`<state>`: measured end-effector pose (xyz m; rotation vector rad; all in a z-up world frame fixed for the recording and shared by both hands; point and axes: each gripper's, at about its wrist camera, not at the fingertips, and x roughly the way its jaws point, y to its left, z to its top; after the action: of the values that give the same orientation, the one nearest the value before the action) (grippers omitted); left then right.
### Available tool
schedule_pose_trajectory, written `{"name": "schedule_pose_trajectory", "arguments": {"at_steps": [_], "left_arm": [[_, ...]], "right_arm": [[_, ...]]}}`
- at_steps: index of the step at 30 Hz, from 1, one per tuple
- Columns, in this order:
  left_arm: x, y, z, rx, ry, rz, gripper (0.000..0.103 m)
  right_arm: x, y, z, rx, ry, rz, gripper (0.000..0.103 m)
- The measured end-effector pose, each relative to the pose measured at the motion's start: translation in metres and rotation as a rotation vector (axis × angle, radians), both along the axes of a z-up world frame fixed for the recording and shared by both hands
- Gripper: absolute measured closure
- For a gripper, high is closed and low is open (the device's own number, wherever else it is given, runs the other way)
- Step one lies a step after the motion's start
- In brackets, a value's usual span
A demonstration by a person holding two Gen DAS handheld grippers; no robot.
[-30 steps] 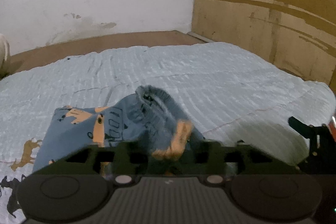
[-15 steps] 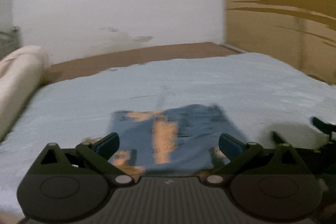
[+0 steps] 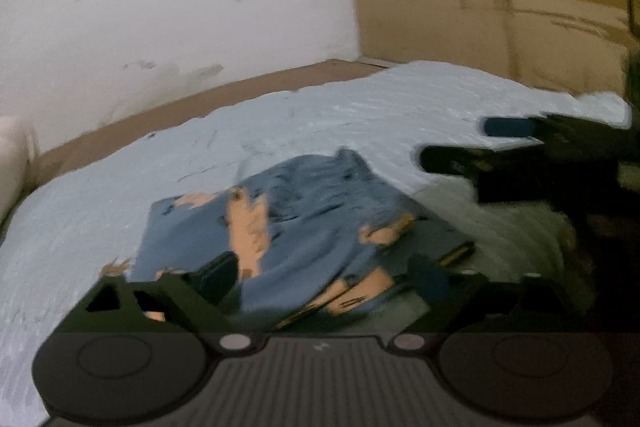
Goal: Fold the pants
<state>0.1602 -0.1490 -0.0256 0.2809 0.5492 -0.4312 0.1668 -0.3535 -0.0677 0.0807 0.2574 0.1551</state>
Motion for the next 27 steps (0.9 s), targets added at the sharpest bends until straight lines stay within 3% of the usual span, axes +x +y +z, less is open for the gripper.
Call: {"name": "schedule_pose_trajectory", "arguments": {"at_steps": [4, 10, 15, 17, 18, 19, 27], "left_arm": [[0.008, -0.009, -0.005, 0.011, 0.025, -0.033, 0.036], [0.017, -0.01, -0.009, 0.018, 0.05, -0.049, 0.07], [0.015, -0.013, -0.011, 0.028, 0.054, -0.061, 0.089], [0.014, -0.014, -0.009, 0.025, 0.054, -0.062, 0.097], [0.015, -0.012, -0.008, 0.014, 0.057, -0.065, 0.097], [0.014, -0.012, -0.006, 0.002, 0.058, -0.063, 0.099], [0.012, -0.01, 0.002, -0.074, 0.091, -0.098, 0.1]], "right_arm": [[0.034, -0.009, 0.009, 0.169, 0.092, 0.16, 0.005], [0.083, -0.003, 0.01, 0.297, 0.254, 0.269, 0.025], [0.1, 0.005, 0.004, 0.324, 0.309, 0.286, 0.063], [0.1, 0.006, 0.0, 0.322, 0.313, 0.283, 0.072], [0.1, 0.006, 0.001, 0.324, 0.307, 0.281, 0.084], [0.098, 0.005, 0.003, 0.33, 0.298, 0.284, 0.088], [0.071, -0.008, 0.023, 0.36, 0.245, 0.238, 0.093]]}}
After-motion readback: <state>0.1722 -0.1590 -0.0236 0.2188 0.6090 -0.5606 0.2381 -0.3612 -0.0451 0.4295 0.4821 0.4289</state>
